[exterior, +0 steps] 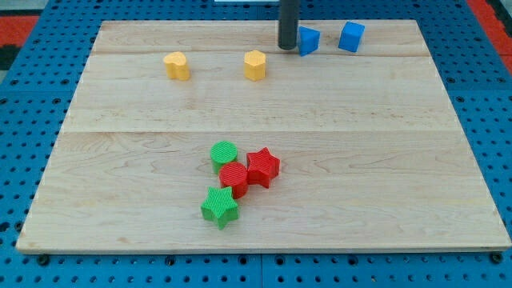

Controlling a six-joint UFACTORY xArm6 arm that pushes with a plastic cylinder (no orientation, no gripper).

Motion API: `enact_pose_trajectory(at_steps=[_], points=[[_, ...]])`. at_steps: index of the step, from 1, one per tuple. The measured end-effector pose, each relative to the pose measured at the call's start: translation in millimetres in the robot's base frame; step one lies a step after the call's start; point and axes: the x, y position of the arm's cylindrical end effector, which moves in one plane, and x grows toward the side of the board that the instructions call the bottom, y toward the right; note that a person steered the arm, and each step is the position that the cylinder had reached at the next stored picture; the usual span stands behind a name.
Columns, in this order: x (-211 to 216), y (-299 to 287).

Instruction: Push the yellow hexagon closer to blue triangle

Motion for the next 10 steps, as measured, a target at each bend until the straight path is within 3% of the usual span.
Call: enact_pose_trajectory(at_steps=[1,3,4,5,6,7,8,9,10], points=[[22.9,0.0],[0.8,28.3],[30.1,7.6],[99.4,-21.3],[95.0,-82.3],[45.7,-57.5],[52.5,-54.6],[78.8,-108.2],[43.0,-101.7]])
